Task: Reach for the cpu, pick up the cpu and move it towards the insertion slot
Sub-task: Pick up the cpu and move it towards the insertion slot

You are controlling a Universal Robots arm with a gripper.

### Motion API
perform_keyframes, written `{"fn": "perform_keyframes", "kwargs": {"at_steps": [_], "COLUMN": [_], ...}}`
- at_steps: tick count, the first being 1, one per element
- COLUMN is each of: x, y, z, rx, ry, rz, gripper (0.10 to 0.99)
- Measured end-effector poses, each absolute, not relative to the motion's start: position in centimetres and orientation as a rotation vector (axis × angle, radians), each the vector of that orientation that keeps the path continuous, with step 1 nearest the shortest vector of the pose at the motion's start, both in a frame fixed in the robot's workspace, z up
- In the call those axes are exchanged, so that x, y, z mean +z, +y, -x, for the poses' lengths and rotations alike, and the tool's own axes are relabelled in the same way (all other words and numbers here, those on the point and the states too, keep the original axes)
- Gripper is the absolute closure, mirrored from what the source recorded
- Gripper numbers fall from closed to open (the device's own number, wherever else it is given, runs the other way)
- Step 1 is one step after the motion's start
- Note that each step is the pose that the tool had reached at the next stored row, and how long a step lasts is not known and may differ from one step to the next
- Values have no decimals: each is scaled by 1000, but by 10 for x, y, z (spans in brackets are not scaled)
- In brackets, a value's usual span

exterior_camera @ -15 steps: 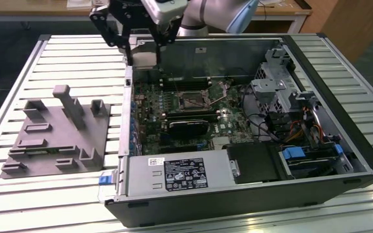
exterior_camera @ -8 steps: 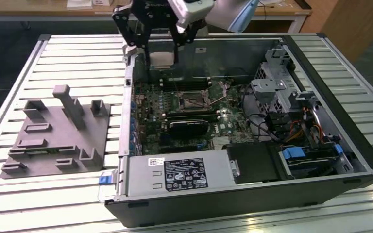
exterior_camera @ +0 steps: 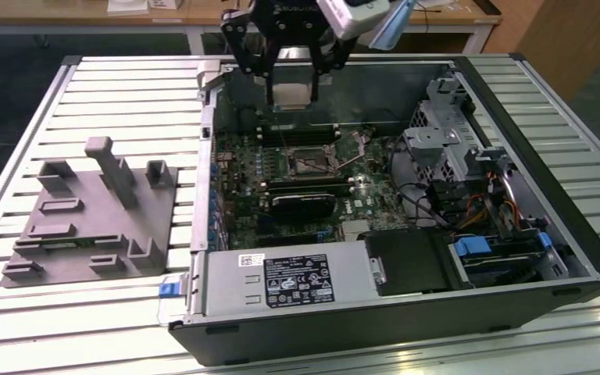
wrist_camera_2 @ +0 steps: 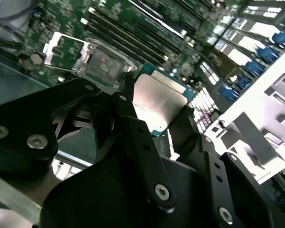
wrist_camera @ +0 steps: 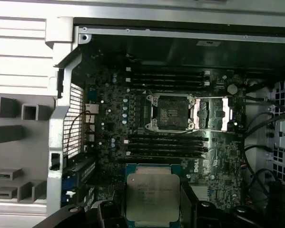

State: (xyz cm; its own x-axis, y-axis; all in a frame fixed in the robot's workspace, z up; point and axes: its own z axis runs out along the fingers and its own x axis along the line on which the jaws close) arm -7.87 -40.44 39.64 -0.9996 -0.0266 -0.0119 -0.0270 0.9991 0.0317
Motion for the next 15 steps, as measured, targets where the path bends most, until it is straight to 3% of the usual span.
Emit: {"fn": "perform_keyframes", "kwargs": {"at_steps": [15], "x": [383], "y": [-385], "z": [24], "rx": [50], "ry": [3130], "rz": [42], "gripper": [545]}}
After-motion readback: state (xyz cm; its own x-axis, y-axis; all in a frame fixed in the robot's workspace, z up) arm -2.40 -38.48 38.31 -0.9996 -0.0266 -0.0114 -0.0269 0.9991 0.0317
